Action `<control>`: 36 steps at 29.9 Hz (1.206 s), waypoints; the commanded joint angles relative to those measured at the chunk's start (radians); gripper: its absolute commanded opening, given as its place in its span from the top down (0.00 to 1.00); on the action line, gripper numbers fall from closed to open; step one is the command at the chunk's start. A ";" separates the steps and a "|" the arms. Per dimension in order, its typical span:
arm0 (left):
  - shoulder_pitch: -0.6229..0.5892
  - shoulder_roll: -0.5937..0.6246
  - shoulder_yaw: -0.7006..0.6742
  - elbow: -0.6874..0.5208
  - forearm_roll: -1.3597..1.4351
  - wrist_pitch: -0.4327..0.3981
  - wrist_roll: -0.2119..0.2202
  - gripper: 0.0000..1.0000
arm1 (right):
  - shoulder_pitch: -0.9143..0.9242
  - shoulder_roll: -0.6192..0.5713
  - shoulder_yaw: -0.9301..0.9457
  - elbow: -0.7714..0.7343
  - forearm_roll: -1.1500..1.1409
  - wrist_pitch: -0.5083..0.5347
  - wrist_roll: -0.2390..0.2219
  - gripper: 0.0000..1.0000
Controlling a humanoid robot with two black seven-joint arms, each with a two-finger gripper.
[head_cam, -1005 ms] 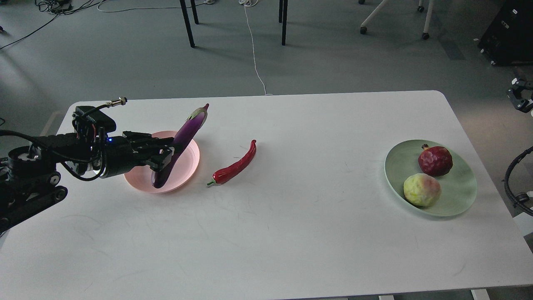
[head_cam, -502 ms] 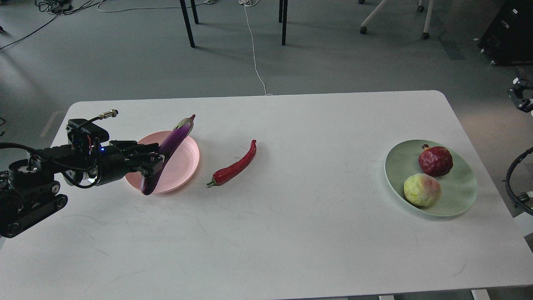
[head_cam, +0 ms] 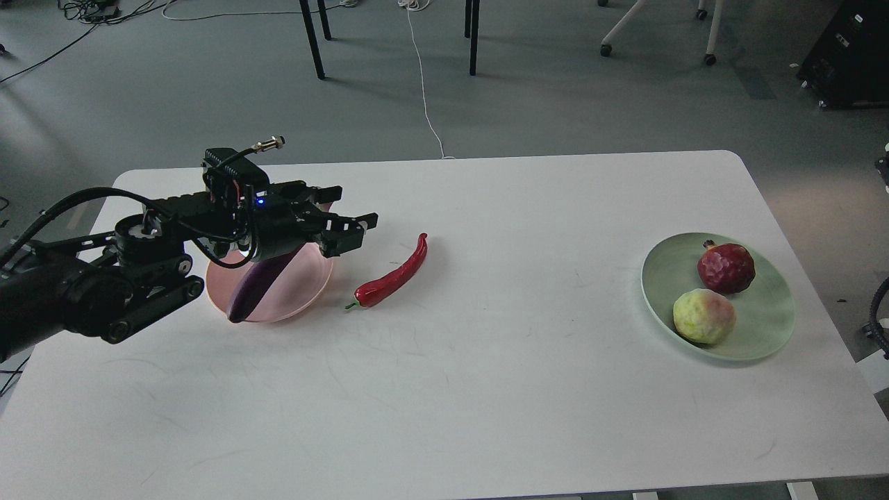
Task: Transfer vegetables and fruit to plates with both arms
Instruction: 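Move the left gripper to the red chili pepper and grasp it, then carry the chili pepper onto the pink plate beside the eggplant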
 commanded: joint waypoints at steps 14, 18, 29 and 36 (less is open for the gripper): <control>0.025 -0.221 0.240 0.165 0.075 0.040 0.062 0.28 | -0.018 0.009 0.006 0.006 0.000 0.000 0.001 0.01; 0.034 -0.216 0.262 0.193 0.075 0.040 0.059 0.43 | -0.018 0.015 0.006 0.009 0.000 0.000 0.001 0.01; 0.034 -0.213 0.266 0.224 0.067 0.046 0.051 0.68 | -0.018 0.015 0.003 0.047 0.000 0.000 0.001 0.01; 0.030 -0.164 0.260 0.196 0.061 0.054 0.028 0.92 | -0.020 0.012 0.004 0.046 0.000 0.000 0.003 0.01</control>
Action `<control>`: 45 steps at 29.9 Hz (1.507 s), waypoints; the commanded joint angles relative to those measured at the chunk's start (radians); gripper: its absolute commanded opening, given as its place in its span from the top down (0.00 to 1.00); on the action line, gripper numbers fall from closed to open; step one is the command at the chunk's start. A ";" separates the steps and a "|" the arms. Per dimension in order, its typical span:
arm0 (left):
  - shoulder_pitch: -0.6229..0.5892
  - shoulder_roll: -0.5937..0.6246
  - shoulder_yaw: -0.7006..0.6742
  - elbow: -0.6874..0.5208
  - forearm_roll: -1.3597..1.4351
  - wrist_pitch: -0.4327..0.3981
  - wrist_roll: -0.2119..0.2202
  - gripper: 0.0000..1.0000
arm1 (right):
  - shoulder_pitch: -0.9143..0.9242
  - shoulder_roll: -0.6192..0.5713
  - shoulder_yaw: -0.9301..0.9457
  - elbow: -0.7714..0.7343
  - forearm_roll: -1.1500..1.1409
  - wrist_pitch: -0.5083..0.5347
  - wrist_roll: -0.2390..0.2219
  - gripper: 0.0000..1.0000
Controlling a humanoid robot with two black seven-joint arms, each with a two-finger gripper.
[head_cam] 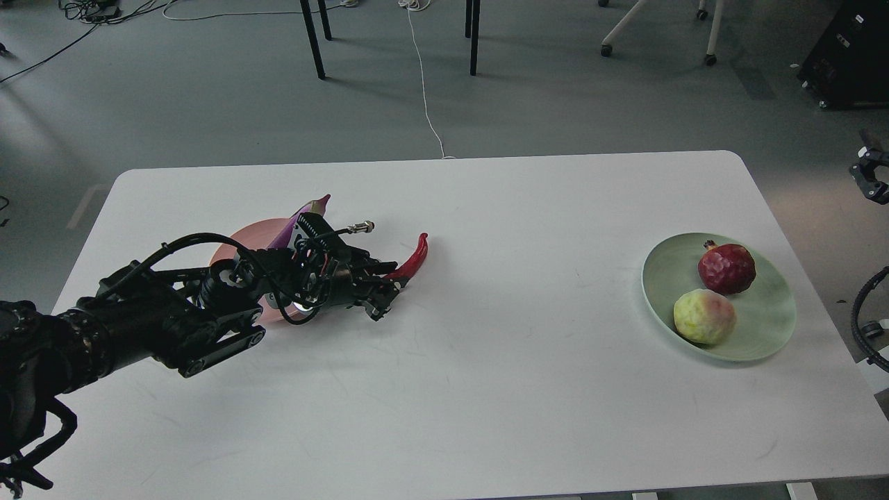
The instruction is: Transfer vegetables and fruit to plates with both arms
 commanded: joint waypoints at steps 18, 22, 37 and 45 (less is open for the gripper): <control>-0.033 0.440 -0.048 -0.335 -0.068 -0.006 -0.010 0.89 | 0.005 -0.008 0.004 -0.001 0.000 0.000 0.000 0.01; -0.004 0.444 -0.048 -0.326 -0.072 -0.004 0.002 0.81 | 0.006 -0.002 0.003 0.003 0.000 0.000 0.000 0.01; 0.012 0.443 -0.052 -0.321 -0.076 0.000 -0.024 0.23 | 0.011 -0.014 0.001 0.010 0.000 0.000 0.000 0.01; 0.019 0.421 -0.252 -0.257 -0.608 -0.007 -0.024 0.03 | 0.057 -0.008 0.001 -0.001 0.000 0.000 -0.002 0.01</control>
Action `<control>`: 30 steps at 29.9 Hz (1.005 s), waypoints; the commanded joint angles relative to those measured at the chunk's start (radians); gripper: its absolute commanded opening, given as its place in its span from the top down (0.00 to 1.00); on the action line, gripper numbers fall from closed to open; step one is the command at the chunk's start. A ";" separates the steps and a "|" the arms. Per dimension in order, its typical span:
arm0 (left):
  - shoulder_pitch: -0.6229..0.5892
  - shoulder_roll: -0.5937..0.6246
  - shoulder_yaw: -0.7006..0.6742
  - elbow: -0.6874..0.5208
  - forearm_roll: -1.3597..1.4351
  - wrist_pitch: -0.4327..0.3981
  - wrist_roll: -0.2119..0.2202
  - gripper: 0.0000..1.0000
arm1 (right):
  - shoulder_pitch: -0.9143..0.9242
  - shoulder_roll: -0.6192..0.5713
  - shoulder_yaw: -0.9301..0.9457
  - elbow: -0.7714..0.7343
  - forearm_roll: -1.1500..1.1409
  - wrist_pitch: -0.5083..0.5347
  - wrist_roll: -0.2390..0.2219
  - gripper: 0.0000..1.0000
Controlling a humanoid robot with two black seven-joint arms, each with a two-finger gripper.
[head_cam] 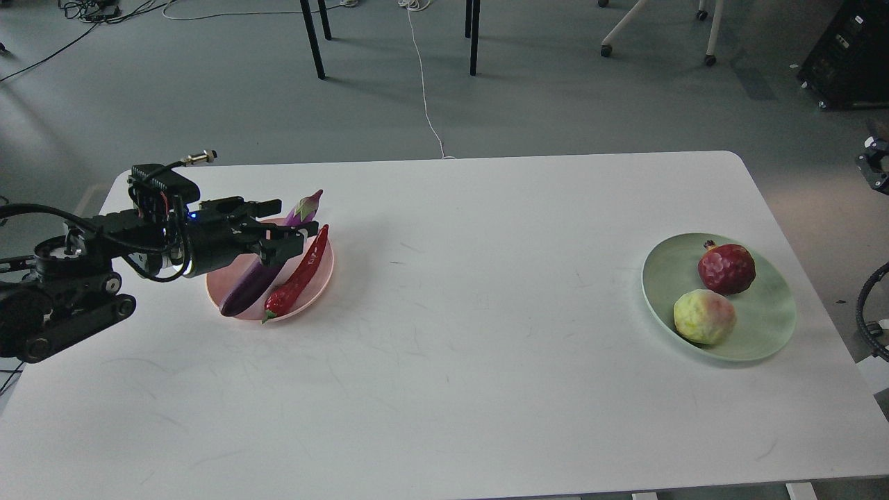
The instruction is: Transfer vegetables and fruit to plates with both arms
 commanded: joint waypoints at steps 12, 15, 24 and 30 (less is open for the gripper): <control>0.002 -0.267 -0.325 0.183 -0.909 -0.007 0.016 0.02 | 0.118 0.016 0.028 0.002 0.005 0.000 -0.001 0.01; -0.002 -0.359 -0.354 0.298 -1.018 -0.010 0.016 0.02 | 0.118 0.065 0.090 0.005 0.011 0.000 0.001 0.01; 0.042 -0.393 -0.495 0.350 -1.287 -0.111 -0.001 0.02 | 0.100 0.192 0.189 0.005 0.014 0.000 0.001 0.01; 0.142 -0.395 -0.650 0.369 -1.441 -0.281 0.002 0.02 | 0.059 0.255 0.192 0.013 0.014 0.000 -0.001 0.01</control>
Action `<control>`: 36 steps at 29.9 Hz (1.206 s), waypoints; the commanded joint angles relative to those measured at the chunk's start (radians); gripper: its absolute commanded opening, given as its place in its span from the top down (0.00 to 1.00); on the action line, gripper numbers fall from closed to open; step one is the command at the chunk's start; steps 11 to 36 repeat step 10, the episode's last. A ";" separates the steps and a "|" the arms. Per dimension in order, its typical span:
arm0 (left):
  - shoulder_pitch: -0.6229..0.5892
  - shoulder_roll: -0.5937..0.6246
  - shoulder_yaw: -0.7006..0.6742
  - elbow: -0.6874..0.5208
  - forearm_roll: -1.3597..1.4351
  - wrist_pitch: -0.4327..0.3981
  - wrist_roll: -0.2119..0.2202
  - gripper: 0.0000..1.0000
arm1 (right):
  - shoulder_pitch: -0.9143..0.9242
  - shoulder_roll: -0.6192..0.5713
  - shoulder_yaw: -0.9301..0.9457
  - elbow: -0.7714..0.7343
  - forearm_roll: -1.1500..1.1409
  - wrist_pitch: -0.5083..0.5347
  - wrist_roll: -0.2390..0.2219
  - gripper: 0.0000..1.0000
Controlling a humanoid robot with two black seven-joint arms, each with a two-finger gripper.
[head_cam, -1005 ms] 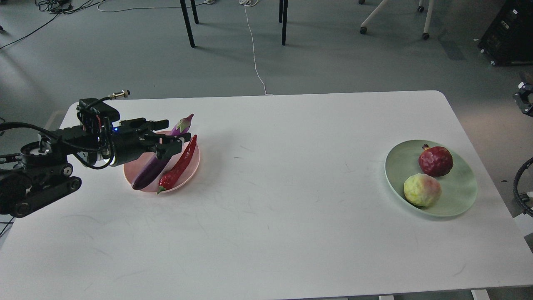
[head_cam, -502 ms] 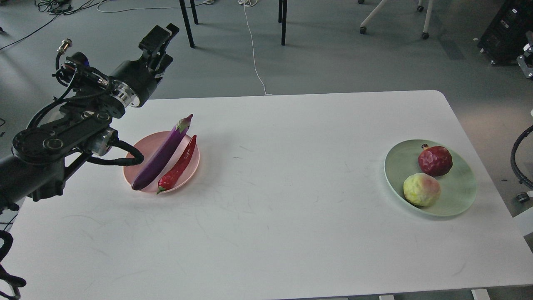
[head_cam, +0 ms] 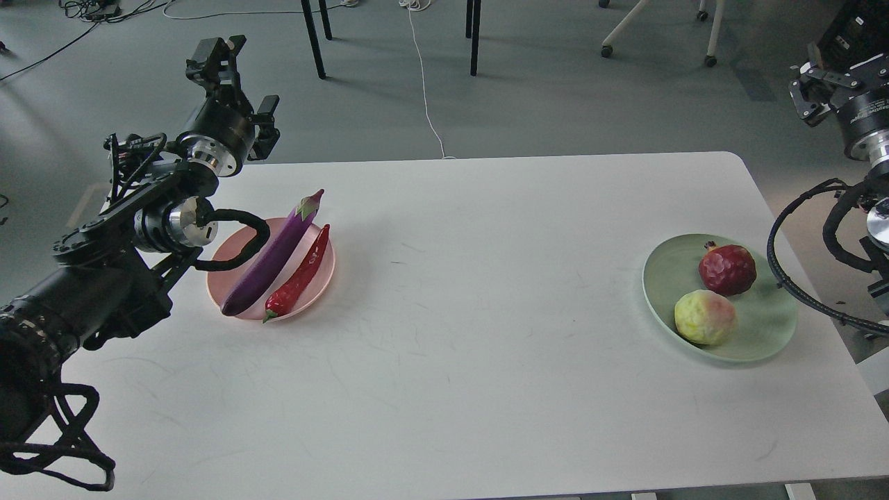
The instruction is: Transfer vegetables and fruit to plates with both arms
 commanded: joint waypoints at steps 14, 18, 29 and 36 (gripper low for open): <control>0.118 0.005 -0.142 0.017 -0.099 -0.171 -0.026 0.02 | -0.071 0.104 -0.003 -0.057 0.000 0.000 0.001 0.01; 0.118 0.005 -0.142 0.017 -0.099 -0.171 -0.026 0.02 | -0.071 0.104 -0.003 -0.057 0.000 0.000 0.001 0.01; 0.118 0.005 -0.142 0.017 -0.099 -0.171 -0.026 0.02 | -0.071 0.104 -0.003 -0.057 0.000 0.000 0.001 0.01; 0.118 0.005 -0.142 0.017 -0.099 -0.171 -0.026 0.02 | -0.071 0.104 -0.003 -0.057 0.000 0.000 0.001 0.01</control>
